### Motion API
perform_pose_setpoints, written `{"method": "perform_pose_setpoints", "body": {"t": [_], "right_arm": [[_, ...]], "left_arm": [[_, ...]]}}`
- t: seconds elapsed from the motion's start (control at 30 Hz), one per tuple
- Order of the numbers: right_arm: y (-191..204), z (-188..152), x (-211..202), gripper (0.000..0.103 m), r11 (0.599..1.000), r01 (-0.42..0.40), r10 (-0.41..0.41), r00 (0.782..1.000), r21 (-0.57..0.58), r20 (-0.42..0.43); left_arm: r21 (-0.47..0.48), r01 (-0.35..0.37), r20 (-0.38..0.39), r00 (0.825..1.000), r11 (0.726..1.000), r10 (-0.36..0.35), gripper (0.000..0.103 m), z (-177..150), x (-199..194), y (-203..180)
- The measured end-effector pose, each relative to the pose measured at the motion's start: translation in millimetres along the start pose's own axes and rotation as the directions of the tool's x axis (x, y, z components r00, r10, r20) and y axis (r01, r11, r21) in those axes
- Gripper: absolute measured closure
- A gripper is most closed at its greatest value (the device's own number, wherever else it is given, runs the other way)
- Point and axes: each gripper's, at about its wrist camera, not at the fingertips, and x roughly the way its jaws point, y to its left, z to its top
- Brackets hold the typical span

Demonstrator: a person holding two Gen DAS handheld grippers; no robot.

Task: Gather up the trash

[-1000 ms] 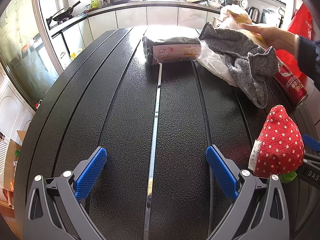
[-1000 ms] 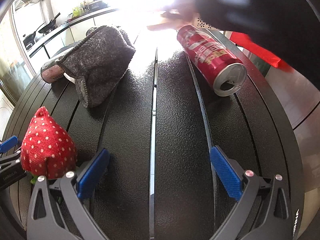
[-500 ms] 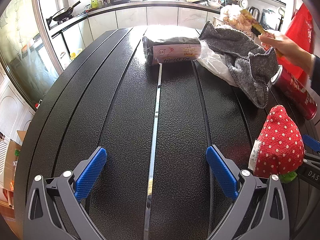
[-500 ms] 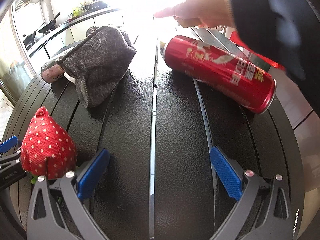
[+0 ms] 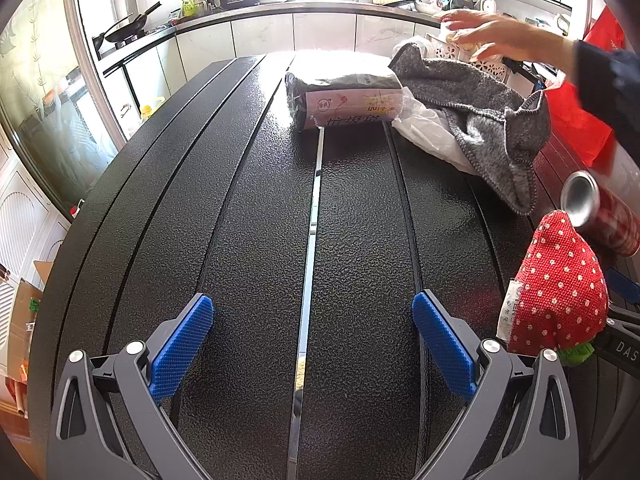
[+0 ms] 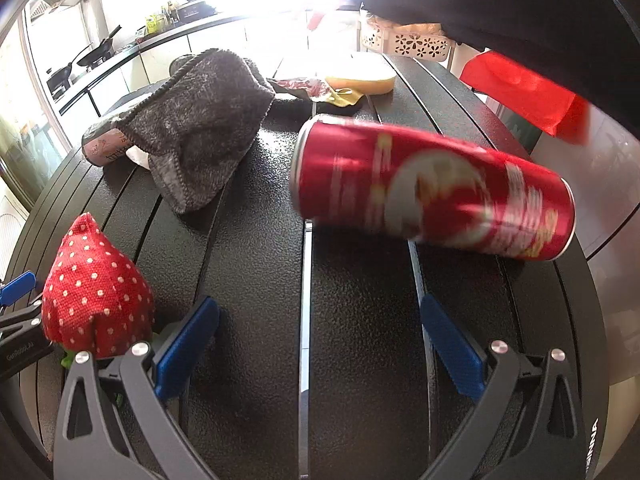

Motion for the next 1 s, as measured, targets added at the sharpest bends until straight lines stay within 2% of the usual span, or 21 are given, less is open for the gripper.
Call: {"method": "perform_pose_setpoints", "body": {"t": [0.33,0.6,1.0], "right_arm": [[3.9,3.6,1.3,0.002,0.999,0.026,-0.026,1.000,-0.025,-0.003],[-7.0,4.3,-3.5,0.002,1.000,-0.007,0.007,1.000,-0.017,0.001],[-6.9,3.5,-5.7,0.002,1.000,-0.005,0.005,1.000,-0.020,0.001]], "left_arm": [[0.000,0.000,0.000,1.000,1.000,0.000,0.007,0.2,0.0,-0.1],[0.000,0.000,0.000,1.000,1.000,0.000,0.007,0.2,0.3,-0.4],[0.000,0.000,0.000,1.000,1.000,0.000,0.007,0.1,0.4,-0.8]]}}
